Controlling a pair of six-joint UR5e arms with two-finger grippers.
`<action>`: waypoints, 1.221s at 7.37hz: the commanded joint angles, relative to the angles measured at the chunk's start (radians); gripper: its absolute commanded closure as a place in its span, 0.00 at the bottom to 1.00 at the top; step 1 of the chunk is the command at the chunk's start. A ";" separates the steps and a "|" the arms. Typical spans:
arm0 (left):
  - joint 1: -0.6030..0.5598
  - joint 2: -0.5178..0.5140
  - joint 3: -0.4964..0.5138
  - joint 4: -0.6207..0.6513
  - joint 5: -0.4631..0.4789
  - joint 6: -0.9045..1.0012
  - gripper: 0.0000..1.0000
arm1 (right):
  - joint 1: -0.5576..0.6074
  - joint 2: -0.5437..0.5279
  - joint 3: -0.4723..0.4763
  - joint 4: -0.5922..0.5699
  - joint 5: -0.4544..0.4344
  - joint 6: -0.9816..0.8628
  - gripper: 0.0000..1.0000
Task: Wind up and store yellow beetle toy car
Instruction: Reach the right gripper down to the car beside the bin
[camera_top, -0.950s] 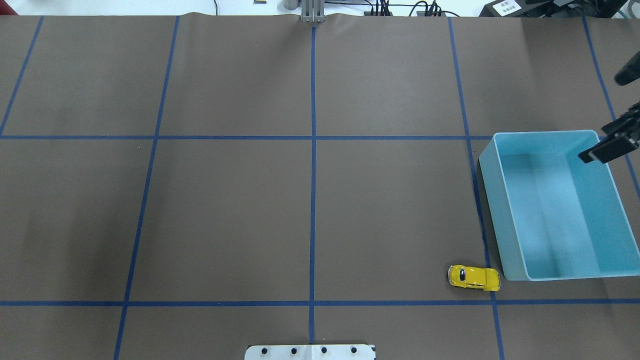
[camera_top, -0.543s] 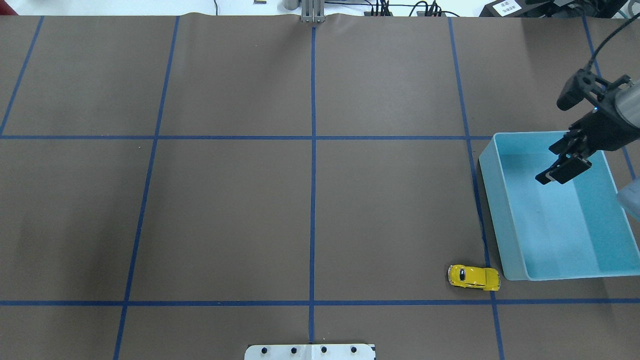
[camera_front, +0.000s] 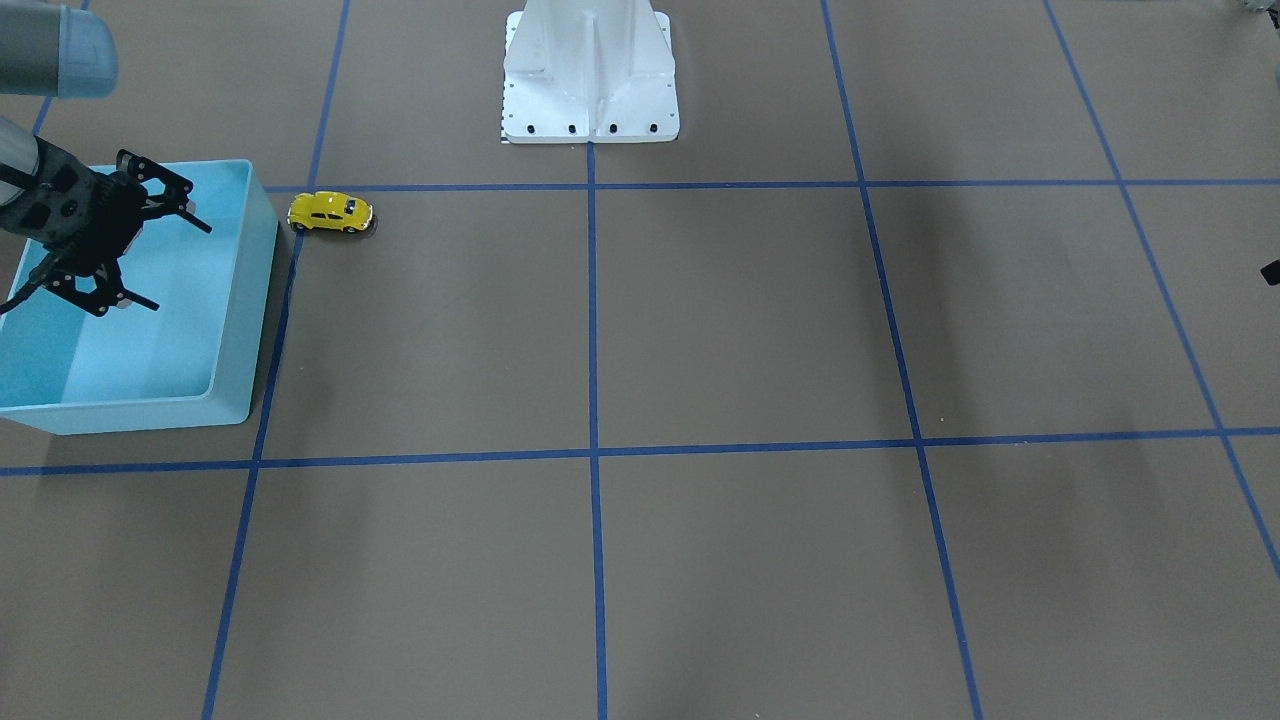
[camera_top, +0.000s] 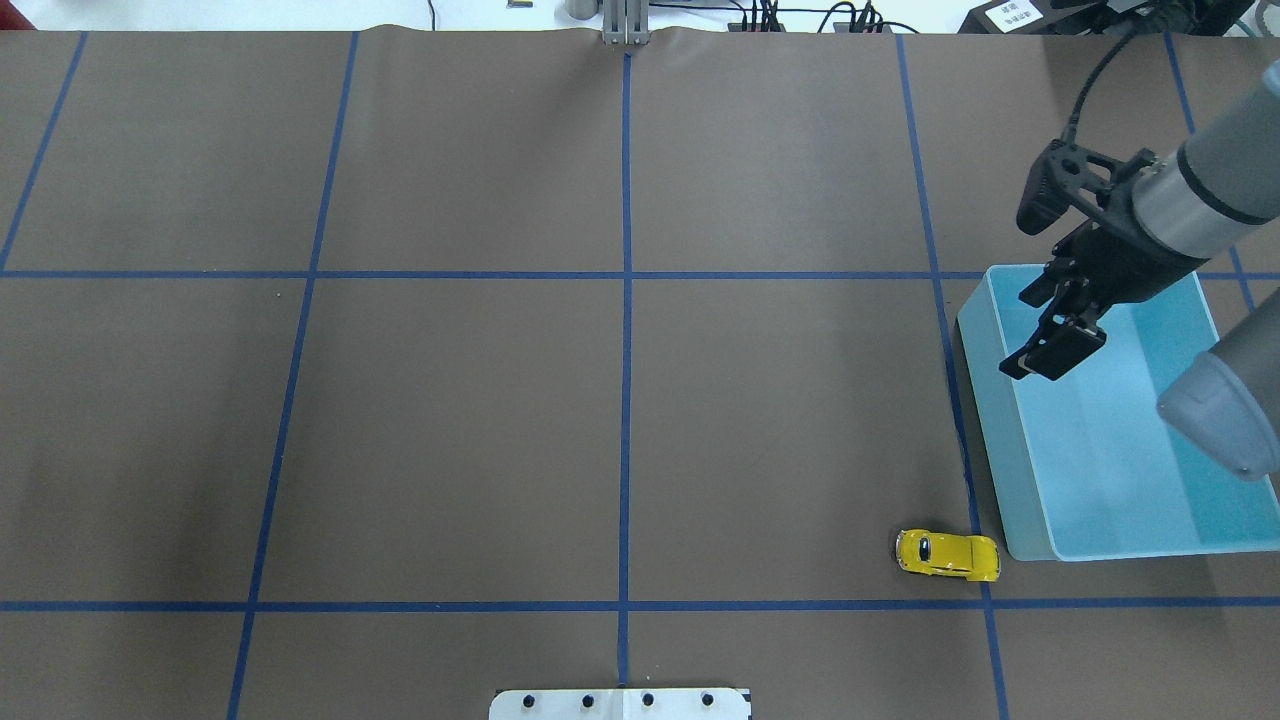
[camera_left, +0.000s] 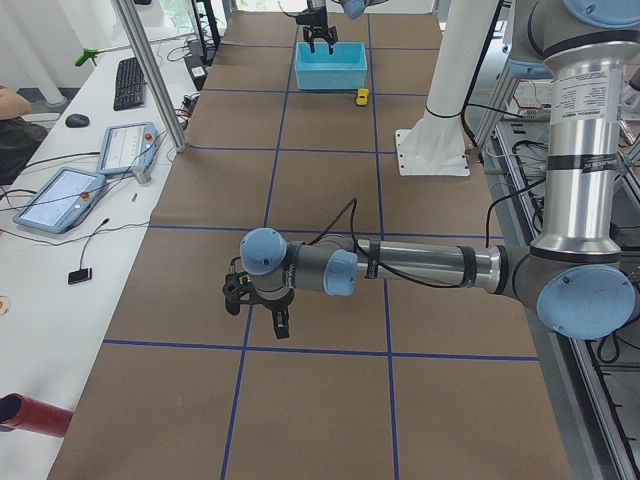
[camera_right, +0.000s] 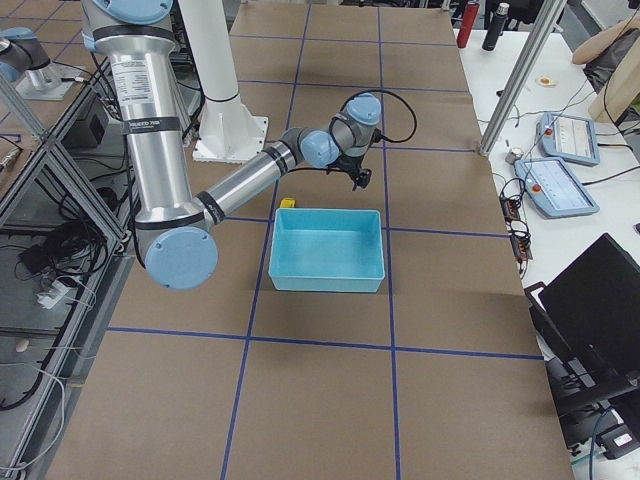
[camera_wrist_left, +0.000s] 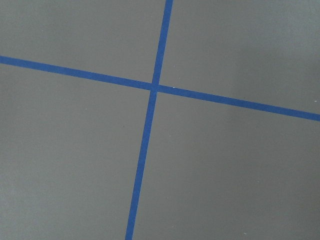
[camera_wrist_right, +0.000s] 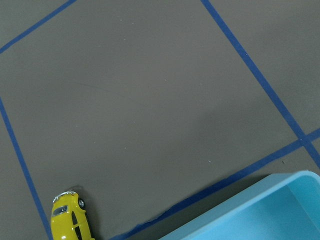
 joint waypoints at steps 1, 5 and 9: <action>0.002 -0.001 0.000 -0.001 0.000 0.001 0.00 | -0.192 0.229 0.097 -0.437 -0.202 -0.005 0.02; 0.002 0.001 0.000 0.003 0.005 -0.001 0.00 | -0.518 0.169 0.124 -0.484 -0.607 -0.037 0.06; 0.005 0.022 0.002 0.006 0.005 -0.004 0.00 | -0.557 0.158 -0.029 -0.456 -0.672 -0.077 0.02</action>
